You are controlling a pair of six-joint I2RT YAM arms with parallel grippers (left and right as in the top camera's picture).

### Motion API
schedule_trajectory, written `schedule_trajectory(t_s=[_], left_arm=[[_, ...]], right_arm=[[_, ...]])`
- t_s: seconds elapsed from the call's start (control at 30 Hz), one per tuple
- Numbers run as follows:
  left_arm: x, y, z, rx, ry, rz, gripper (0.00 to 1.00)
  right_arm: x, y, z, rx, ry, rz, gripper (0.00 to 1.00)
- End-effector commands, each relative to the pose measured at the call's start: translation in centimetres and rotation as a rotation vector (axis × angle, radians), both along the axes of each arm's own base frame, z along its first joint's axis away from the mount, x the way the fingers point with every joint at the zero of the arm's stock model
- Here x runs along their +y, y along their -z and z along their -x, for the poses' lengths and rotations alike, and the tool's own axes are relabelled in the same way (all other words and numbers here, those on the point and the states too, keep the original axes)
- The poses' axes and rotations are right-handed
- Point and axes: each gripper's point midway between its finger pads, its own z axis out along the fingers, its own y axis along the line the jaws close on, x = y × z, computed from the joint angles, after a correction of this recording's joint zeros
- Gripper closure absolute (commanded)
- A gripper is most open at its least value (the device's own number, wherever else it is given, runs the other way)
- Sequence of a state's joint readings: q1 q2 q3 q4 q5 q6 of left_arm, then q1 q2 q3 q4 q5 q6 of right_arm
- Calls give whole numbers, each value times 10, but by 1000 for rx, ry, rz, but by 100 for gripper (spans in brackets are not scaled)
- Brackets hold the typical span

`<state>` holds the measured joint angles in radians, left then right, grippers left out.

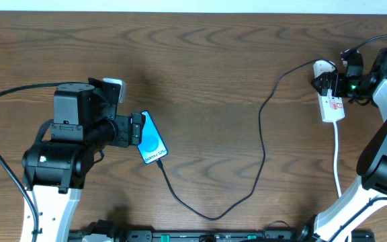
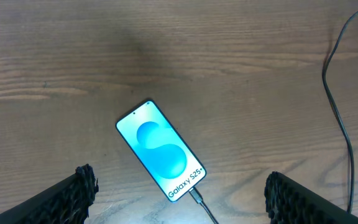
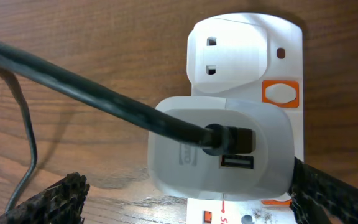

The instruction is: Plug charger to phone and switch on socket

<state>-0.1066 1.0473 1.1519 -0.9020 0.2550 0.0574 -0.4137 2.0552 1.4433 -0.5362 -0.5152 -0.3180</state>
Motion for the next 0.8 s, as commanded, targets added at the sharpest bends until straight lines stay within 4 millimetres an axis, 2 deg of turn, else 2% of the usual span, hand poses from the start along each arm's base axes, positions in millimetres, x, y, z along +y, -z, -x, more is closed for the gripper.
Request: schedule_trajectory(t_s=[0.0, 0.23, 0.77], left_arm=[[1, -3, -1, -10, 6, -20, 12], [1, -3, -1, -10, 6, -20, 12], [1, -3, -2, -10, 6, -20, 12]], right_arm=[[17, 15, 10, 46, -12, -53, 1], [21, 16, 12, 79, 43, -109, 1], [32, 12, 12, 71, 23, -165, 1]])
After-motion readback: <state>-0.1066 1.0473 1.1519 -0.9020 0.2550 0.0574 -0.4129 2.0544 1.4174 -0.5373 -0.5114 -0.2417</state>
